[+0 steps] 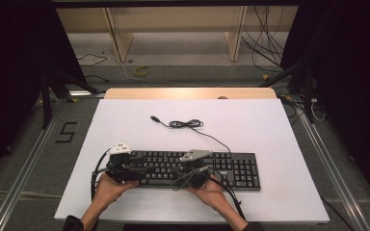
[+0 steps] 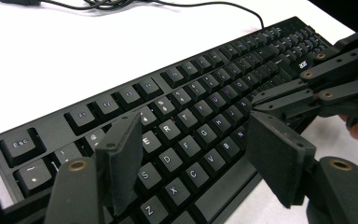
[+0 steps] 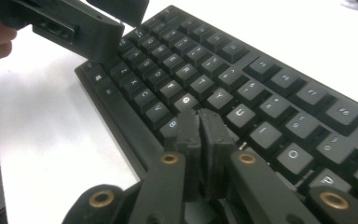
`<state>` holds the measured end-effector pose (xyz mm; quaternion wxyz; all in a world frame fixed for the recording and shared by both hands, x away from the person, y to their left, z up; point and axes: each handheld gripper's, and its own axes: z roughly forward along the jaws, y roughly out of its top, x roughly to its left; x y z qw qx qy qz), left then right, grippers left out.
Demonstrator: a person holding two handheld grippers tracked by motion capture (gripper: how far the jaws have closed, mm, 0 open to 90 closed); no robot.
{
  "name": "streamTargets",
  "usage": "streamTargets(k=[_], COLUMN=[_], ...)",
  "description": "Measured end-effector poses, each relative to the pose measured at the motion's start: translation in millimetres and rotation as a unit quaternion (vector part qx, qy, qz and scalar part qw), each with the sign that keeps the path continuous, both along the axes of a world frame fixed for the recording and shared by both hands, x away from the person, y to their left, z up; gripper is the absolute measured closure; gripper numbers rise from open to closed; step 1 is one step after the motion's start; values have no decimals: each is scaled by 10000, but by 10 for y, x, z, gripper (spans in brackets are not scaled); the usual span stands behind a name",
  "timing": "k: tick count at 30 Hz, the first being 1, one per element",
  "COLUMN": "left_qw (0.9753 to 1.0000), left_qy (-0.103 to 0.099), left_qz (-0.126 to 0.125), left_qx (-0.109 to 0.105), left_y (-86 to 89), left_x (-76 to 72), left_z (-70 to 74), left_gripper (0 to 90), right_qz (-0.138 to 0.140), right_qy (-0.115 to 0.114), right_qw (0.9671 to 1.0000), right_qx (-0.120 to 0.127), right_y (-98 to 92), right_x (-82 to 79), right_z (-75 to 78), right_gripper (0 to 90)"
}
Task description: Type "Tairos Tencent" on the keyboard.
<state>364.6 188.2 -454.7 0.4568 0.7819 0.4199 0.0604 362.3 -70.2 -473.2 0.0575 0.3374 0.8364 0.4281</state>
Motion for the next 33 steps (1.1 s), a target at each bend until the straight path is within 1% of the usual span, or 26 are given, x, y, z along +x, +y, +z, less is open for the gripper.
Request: streamTargets(k=[5,10,13,18,25,33], left_qw=[10000,10000,10000,10000,9999,9999], left_qy=[-9,-15,-46,-63,-66,-83], left_qz=[0,-7,-23,-13,-41,-63], left_qx=[19,16,41,47,69,115], left_y=[-3,-7,-7,-22,-49,-72], left_x=[7,21,28,42,72,108], left_z=[1,-4,-2,1,-4,10], left_gripper=[355,345,344,337,324,317], right_qz=[-57,-116,-155,-151,-128,-147], right_qy=[6,-44,-39,-67,-97,-109], right_qw=[9999,9997,9995,9993,9990,9987], right_qx=[114,213,278,321,416,469], right_y=[-102,-208,-259,-312,-370,-458], right_x=[-12,-13,-14,-35,-52,-81], right_z=[37,81,107,122,145,160], right_gripper=[847,817,794,741,637,556])
